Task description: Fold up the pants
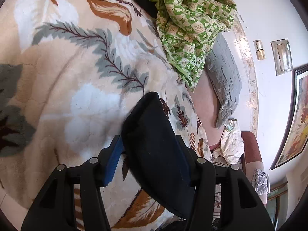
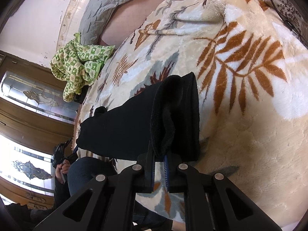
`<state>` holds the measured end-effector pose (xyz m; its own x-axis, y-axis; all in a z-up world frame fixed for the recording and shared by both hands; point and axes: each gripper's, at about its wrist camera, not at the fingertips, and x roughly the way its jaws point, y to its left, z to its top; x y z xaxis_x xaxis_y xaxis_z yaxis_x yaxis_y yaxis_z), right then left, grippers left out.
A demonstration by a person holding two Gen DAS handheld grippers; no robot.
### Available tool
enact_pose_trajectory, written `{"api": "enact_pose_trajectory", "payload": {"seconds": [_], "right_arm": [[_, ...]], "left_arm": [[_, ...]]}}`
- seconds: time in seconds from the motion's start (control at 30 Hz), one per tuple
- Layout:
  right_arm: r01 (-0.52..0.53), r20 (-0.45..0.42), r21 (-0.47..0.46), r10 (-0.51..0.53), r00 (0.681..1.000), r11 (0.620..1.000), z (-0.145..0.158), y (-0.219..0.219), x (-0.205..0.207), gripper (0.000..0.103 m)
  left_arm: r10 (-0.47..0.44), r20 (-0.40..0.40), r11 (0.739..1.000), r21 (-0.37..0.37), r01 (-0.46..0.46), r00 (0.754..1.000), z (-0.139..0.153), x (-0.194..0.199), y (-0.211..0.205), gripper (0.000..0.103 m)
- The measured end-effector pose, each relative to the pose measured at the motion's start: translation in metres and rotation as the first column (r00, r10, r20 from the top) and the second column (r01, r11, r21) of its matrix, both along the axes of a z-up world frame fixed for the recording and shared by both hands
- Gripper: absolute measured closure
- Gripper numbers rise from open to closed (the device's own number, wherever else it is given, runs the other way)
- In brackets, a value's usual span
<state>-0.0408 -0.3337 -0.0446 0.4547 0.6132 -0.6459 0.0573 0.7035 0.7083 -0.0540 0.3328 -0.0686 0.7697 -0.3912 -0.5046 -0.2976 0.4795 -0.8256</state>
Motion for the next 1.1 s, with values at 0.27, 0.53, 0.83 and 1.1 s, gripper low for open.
{"api": "enact_pose_trajectory", "payload": {"seconds": [0.27, 0.53, 0.83, 1.1], "right_arm": [[-0.001, 0.002, -0.001, 0.001, 1.0, 1.0, 0.0, 0.002, 0.001, 0.094], [0.003, 0.006, -0.002, -0.003, 1.0, 1.0, 0.0, 0.001, 0.0, 0.095], [0.111, 0.209, 0.03, -0.115, 0.971, 0.993, 0.04, -0.01, 0.011, 0.099], [0.166, 0.323, 0.013, -0.161, 0.933, 0.986, 0.066, -0.008, 0.018, 0.099]], "left_arm": [[-0.007, -0.002, 1.0, -0.027, 0.007, 1.0, -0.006, 0.006, -0.002, 0.051], [-0.005, -0.011, 1.0, -0.027, 0.005, 1.0, -0.012, 0.013, -0.003, 0.054], [-0.054, 0.055, 0.987, 0.154, 0.045, 0.997, 0.033, 0.034, -0.024, 0.098], [-0.065, 0.11, 0.977, 0.21, 0.04, 0.992, 0.059, 0.047, -0.031, 0.097]]}}
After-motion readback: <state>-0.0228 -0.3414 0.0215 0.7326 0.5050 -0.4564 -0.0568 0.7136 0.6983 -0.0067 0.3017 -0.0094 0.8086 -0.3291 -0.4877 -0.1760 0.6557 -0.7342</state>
